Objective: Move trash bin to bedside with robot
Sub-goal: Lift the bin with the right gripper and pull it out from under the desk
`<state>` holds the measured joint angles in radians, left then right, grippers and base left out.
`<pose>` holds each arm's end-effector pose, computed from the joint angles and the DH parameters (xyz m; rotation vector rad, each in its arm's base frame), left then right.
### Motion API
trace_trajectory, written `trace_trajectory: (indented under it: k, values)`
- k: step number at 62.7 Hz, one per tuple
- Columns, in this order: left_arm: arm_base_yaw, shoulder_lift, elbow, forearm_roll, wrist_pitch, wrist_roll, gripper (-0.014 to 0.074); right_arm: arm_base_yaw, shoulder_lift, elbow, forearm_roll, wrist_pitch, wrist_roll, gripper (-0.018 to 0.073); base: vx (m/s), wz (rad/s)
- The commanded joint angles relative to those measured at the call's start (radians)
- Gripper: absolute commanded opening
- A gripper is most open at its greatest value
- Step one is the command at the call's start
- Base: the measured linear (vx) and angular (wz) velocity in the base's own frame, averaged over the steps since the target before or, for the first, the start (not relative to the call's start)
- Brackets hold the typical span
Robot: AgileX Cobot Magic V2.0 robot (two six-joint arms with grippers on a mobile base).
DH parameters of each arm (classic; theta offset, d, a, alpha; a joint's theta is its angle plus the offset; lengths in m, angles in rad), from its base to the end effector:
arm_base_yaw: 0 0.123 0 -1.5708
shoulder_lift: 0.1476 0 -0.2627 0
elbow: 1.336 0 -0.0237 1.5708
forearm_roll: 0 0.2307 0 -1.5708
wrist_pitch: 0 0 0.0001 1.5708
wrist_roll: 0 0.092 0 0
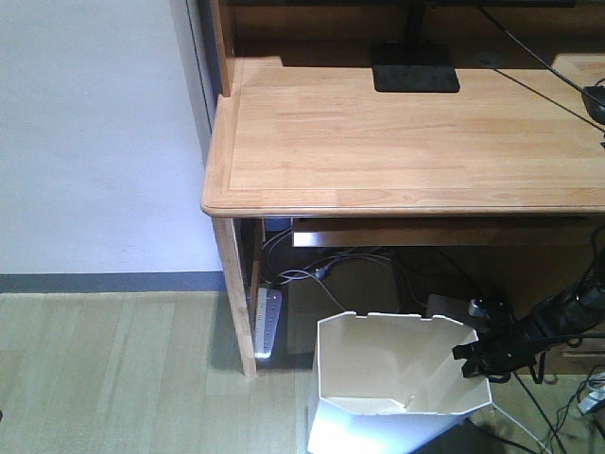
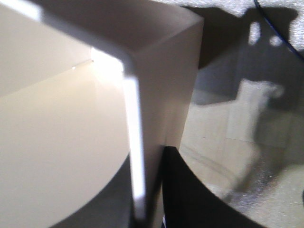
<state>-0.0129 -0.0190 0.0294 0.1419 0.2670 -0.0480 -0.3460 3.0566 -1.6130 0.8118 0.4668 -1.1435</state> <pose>0.0580 0.0027 0.1808 0.0624 1.7580 0.0882 0.3150 -0.0816 -0.2001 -0.0342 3.0841 0.5494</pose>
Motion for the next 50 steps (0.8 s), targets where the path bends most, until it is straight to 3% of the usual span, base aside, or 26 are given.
trace_trajectory:
  k: [1, 9, 14, 50]
  values:
    - [-0.006, -0.009, 0.028, -0.002, -0.074, -0.008, -0.0006, 0.001, -0.145, 0.074, 0.122, 0.123, -0.087, -0.0006, 0.0, 0.0]
    - [-0.006, -0.009, 0.028, -0.002, -0.074, -0.008, -0.0006, 0.001, -0.249, 0.203, 0.222, 0.097, -0.226, -0.0006, 0.0, 0.0]
    - [-0.006, -0.009, 0.028, -0.002, -0.074, -0.008, -0.0006, 0.001, -0.312, 0.277, 0.251, 0.1, -0.262, -0.0006, 0.0, 0.0]
    - [-0.006, -0.009, 0.028, -0.002, -0.074, -0.008, -0.0006, 0.001, -0.881, 0.744, 0.257, 0.085, -0.323, -0.0006, 0.0, 0.0]
